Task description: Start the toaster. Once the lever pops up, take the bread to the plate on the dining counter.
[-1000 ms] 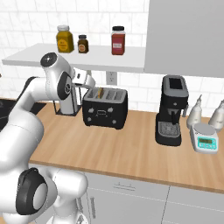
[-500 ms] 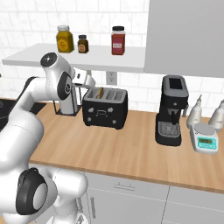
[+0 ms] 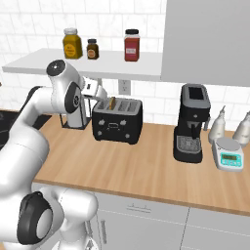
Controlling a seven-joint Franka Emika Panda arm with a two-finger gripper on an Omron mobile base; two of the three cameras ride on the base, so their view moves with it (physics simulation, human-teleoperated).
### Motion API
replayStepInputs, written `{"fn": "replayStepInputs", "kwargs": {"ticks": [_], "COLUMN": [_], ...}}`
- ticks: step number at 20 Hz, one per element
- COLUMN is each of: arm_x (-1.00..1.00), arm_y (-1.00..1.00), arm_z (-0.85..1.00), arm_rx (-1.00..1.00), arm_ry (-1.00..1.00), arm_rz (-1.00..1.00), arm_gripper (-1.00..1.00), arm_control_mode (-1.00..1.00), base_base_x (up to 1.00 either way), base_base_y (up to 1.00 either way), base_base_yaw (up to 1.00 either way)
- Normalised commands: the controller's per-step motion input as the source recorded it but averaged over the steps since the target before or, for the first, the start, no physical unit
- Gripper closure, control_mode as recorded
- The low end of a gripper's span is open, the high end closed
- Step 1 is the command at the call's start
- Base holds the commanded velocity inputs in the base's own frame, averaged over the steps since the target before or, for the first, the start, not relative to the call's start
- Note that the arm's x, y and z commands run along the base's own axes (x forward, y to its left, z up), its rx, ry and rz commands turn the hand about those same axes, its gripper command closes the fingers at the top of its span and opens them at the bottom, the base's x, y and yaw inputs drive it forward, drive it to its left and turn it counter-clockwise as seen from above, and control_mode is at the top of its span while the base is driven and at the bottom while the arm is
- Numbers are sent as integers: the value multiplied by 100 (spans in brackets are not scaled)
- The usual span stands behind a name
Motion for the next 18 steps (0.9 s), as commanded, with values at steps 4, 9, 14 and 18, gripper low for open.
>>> {"fn": "replayStepInputs", "kwargs": {"ticks": [4, 9, 14, 18], "arm_x": [0, 0, 17, 30], "arm_y": [-15, -2, 0, 0], "arm_z": [-19, -23, -27, -27], "arm_rx": [9, 5, 0, 0], "arm_ry": [0, 0, 0, 0], "arm_rz": [10, 11, 2, 0], "arm_gripper": [-100, -100, -100, -100], "arm_control_mode": [-100, -100, -100, -100], "base_base_x": [0, 0, 0, 0], "base_base_y": [0, 0, 0, 0], "base_base_yaw": [0, 0, 0, 0]}}
